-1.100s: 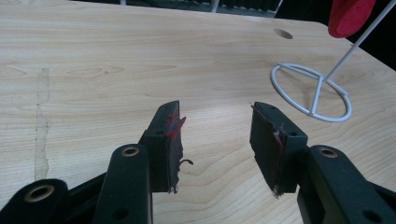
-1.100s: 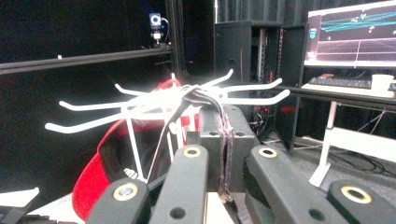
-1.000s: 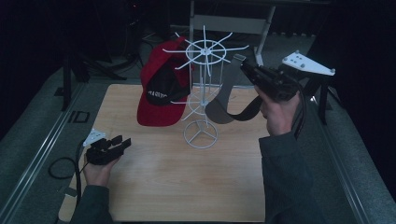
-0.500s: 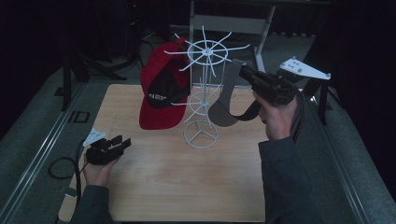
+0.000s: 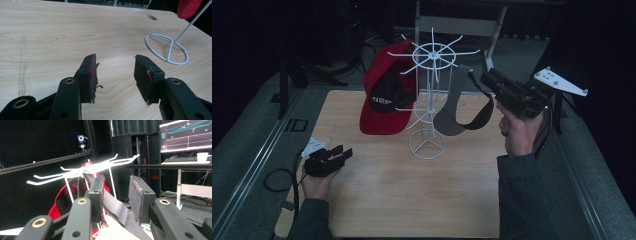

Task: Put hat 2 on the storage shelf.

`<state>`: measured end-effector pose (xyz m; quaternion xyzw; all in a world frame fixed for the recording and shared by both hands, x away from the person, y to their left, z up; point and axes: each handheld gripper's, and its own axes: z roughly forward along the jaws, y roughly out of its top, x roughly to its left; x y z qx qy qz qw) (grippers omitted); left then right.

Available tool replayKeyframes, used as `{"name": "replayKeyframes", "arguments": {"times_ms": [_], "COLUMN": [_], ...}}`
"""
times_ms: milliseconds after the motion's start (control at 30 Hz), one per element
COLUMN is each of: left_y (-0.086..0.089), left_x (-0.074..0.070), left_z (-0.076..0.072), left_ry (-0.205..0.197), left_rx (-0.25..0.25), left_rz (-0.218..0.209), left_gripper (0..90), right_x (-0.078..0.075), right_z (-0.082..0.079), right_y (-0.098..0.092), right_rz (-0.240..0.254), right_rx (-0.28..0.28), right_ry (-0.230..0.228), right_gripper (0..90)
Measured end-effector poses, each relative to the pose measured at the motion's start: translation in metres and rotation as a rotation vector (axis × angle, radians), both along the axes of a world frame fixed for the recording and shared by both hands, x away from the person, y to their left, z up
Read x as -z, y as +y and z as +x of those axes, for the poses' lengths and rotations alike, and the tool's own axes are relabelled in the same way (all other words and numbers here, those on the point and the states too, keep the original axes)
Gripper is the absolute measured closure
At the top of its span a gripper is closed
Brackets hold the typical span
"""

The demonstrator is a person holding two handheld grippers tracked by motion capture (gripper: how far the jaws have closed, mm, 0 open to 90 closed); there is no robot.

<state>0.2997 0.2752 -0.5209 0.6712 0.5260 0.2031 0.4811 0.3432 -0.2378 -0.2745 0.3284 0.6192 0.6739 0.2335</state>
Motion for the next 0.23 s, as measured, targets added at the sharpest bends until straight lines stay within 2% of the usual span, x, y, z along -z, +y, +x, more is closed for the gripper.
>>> {"name": "replayKeyframes", "arguments": {"times_ms": [233], "left_y": [0.0002], "left_x": [0.0003], "left_z": [0.0003], "left_ry": [0.000], "left_rx": [0.001], "left_rz": [0.003], "left_gripper": [53.7], "right_x": [0.0023], "right_z": [0.0000], "right_y": [-0.0058], "right_rz": [0.016], "right_rx": [0.012], "right_ry": [0.000], "right_gripper": [64.8]}}
